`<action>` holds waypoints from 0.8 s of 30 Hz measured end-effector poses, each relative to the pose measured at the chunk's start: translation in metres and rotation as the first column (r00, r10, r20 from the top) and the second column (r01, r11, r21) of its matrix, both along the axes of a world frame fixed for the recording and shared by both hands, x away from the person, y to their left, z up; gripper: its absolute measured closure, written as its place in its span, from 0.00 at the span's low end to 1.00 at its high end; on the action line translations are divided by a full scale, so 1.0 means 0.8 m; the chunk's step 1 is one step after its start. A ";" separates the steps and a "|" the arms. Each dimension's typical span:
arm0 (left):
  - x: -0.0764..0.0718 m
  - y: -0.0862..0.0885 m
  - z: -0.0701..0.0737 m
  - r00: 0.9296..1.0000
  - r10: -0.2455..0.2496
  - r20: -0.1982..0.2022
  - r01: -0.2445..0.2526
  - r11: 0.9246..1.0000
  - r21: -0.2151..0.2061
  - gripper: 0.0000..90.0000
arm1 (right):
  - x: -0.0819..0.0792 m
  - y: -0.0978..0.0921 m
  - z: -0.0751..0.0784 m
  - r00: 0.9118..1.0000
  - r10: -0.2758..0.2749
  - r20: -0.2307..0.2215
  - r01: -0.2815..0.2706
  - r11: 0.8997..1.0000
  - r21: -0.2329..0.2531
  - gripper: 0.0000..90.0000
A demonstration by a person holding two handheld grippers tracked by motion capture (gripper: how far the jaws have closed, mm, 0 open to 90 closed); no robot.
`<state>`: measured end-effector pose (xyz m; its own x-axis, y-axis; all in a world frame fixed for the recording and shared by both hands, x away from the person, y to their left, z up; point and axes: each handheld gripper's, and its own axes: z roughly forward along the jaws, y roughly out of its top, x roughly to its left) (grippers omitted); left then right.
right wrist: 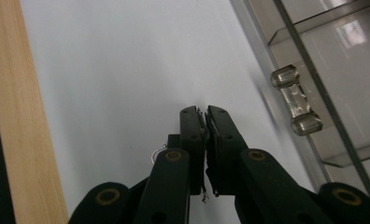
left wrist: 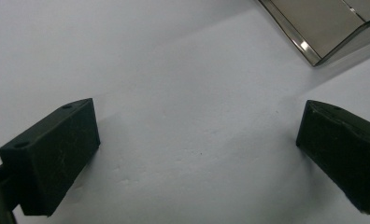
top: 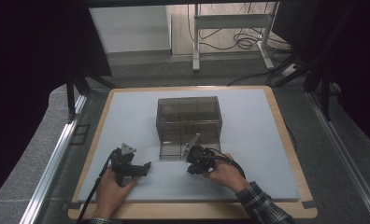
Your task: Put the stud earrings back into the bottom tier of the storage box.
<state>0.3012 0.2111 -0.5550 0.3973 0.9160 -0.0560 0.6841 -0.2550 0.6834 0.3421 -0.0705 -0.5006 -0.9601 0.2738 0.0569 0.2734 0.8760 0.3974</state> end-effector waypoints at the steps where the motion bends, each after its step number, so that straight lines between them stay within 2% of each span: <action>1: 0.000 0.000 0.000 1.000 0.000 0.000 0.000 1.000 0.000 0.00 | 0.001 -0.001 0.002 1.000 -0.003 0.001 0.003 1.000 -0.001 0.93; 11: 0.000 0.000 0.000 1.000 -0.003 0.001 0.003 1.000 0.003 0.00 | 0.016 -0.013 0.020 0.999 -0.036 0.013 0.036 0.999 0.030 0.93; 24: 0.000 0.000 0.000 1.000 -0.003 0.001 0.003 1.000 0.004 0.00 | 0.031 -0.023 0.044 0.993 -0.098 0.067 0.091 0.991 0.097 0.93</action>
<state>0.3014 0.2114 -0.5548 0.4003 0.9149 -0.0523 0.6828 -0.2597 0.6829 0.3669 -0.0893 -0.4658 -0.9326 0.3604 0.0191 0.3215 0.8056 0.4977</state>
